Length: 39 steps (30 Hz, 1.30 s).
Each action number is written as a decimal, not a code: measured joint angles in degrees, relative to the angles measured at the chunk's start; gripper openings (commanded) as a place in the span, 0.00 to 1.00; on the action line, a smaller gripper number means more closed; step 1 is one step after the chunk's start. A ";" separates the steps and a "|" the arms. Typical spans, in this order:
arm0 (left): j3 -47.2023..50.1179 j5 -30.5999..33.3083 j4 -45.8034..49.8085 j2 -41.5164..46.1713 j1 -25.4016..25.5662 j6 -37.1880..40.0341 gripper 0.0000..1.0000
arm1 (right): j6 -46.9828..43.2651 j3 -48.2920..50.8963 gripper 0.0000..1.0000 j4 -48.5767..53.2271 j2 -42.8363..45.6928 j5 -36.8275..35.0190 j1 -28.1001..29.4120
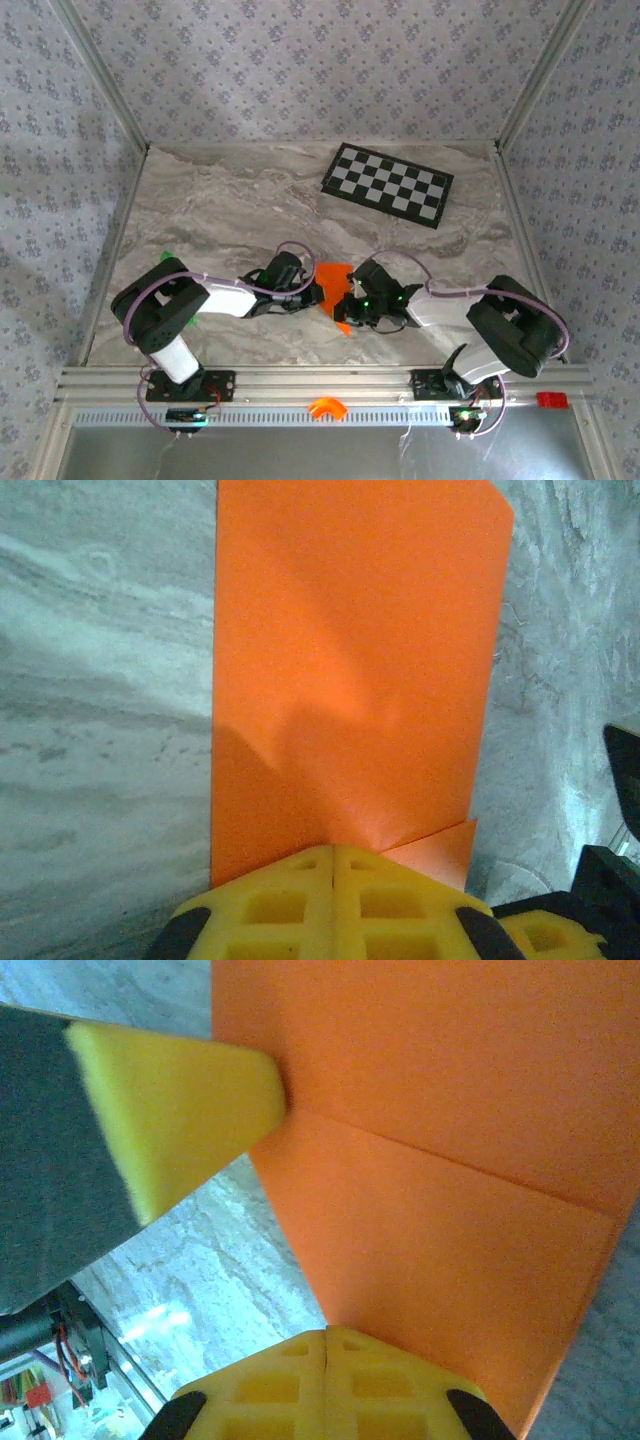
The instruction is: Fold a paper plane with a square sheet of paper (pick it up from the middle)
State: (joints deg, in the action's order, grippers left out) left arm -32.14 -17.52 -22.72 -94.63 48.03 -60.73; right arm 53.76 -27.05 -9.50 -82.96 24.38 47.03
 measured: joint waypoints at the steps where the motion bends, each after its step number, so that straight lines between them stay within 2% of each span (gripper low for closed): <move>1: 0.00 0.00 0.00 0.00 0.02 -0.02 0.01 | 0.00 -0.63 0.05 0.74 0.07 0.02 0.00; 8: 0.04 0.24 -0.04 0.00 0.11 0.00 0.01 | -0.20 -5.81 0.07 -0.46 -3.30 0.90 0.00; 14: 0.07 0.35 -0.02 0.00 0.11 -0.02 0.01 | -0.20 -2.58 0.07 -4.02 -6.51 1.75 0.31; 21: 0.11 0.42 -0.09 0.00 0.11 -0.46 0.00 | -0.68 5.97 0.08 -6.29 1.44 2.80 0.37; 29: 0.37 0.66 -0.61 0.09 0.15 -1.49 0.00 | -3.96 11.45 0.11 3.63 13.86 3.58 -2.47; 32: 0.61 1.79 -0.61 0.46 0.57 -2.40 0.01 | -5.53 11.34 0.16 8.31 18.10 2.84 -3.98; 34: 1.03 3.43 -0.85 0.94 1.20 -3.69 0.01 | -6.82 10.95 0.24 11.15 20.55 1.36 -4.70; 39: 2.95 9.66 -0.04 3.76 4.04 -8.22 0.03 | -8.26 8.63 0.38 14.91 22.23 -3.37 -7.13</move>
State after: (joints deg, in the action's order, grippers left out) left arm -29.19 -7.86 -22.76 -90.87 52.07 -68.95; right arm 45.50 -18.41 5.41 -60.73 21.02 39.90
